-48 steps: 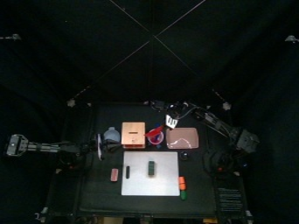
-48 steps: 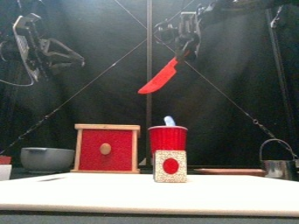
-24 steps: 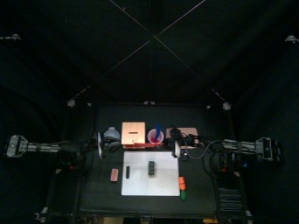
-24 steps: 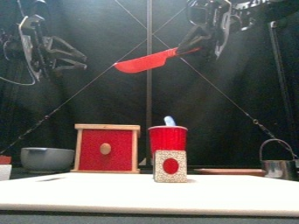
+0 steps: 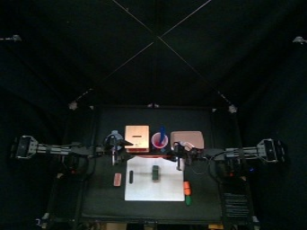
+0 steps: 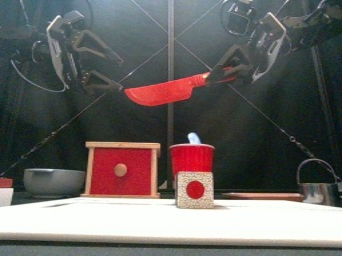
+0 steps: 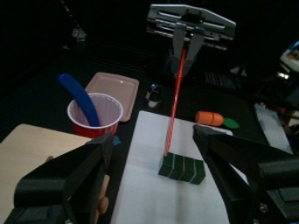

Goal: Cut the sushi into 4 pieces with the knife
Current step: Grasp knife edge with left hand

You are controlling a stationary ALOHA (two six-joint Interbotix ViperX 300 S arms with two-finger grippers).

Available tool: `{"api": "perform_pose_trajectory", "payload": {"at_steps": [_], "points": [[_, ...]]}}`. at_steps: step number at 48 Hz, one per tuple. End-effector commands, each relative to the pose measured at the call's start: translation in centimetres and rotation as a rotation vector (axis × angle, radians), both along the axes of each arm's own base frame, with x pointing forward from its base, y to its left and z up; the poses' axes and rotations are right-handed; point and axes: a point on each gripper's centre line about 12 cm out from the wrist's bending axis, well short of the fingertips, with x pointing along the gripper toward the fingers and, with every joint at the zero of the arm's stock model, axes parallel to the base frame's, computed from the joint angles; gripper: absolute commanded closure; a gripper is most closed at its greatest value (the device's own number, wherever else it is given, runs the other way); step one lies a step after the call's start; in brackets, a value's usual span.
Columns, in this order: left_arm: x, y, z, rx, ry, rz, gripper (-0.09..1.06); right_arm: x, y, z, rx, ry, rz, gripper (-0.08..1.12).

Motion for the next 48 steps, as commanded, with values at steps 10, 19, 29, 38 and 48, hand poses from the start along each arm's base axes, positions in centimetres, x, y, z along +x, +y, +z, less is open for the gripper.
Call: {"api": "perform_pose_trajectory", "payload": {"at_steps": [10,19,29,38,48], "points": [[3.0,0.1,-1.6,0.016,0.054,-0.01,-0.05,0.1,0.3,1.0,-0.004,-0.038,0.009,0.88],[3.8,0.5,-3.1,0.018,0.053,0.006,0.04,0.0,0.5,0.9,-0.004,-0.035,0.013,0.88],[4.2,0.7,-3.6,0.023,0.037,0.01,0.2,0.0,0.5,0.7,-0.002,-0.03,0.013,0.88],[4.3,0.6,-4.0,0.031,0.048,0.004,0.45,-0.1,0.5,0.4,0.0,-0.026,0.012,0.88],[4.8,0.3,-5.3,0.038,0.071,-0.012,0.82,-0.2,0.9,-1.5,0.046,0.026,0.006,0.88]]}}
